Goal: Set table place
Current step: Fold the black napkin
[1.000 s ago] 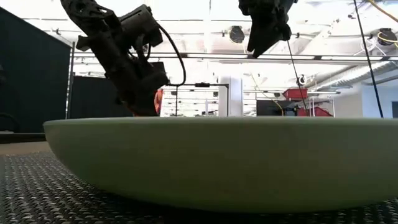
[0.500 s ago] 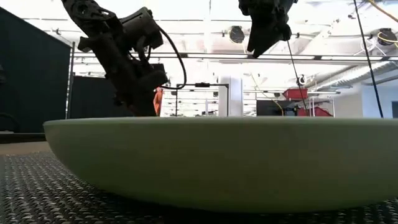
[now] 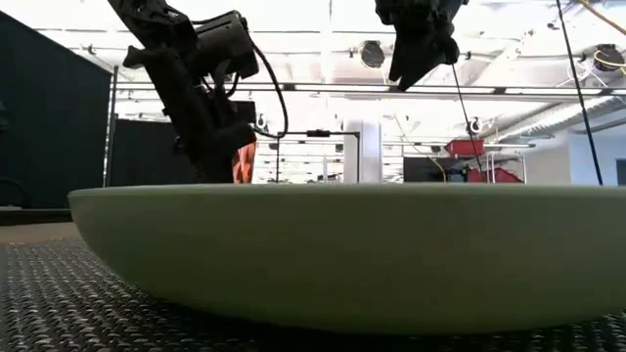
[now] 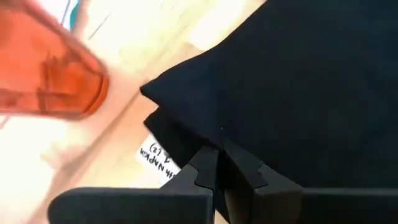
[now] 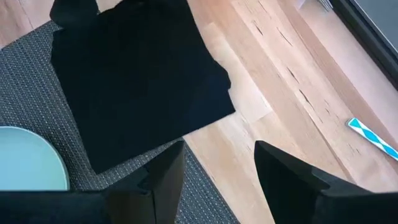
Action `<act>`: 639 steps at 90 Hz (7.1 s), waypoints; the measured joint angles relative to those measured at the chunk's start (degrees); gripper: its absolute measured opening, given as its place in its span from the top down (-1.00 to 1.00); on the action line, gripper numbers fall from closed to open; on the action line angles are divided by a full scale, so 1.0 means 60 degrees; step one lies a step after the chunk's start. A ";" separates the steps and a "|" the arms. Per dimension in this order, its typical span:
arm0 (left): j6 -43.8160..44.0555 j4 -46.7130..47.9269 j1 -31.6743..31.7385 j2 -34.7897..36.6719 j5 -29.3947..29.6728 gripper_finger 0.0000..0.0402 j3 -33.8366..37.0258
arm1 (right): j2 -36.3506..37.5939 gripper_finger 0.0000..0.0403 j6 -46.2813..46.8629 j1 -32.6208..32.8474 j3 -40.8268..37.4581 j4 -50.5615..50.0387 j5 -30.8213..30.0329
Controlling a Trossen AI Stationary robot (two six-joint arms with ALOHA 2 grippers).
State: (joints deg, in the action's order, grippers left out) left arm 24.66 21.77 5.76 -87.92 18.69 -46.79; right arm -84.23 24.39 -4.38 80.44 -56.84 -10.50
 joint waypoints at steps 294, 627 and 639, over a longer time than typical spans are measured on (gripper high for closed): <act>-0.0949 0.0647 -0.4204 -0.0578 -0.1169 0.43 0.0073 | -0.1949 0.74 -0.0008 0.0387 -0.4630 0.8356 0.3512; 0.1654 0.3553 -0.3827 0.0299 -0.1092 0.34 -0.0451 | -0.1949 0.74 -0.0252 0.0342 -0.4626 0.8056 0.3599; 0.2368 0.4173 -0.3767 0.0299 -0.1223 0.24 -0.0450 | -0.1949 0.71 -0.0377 0.0368 -0.4626 0.8058 0.3868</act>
State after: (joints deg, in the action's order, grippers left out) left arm 38.86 46.81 -16.84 -86.13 11.35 -49.49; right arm -95.92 22.12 -2.18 52.69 -8.49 12.71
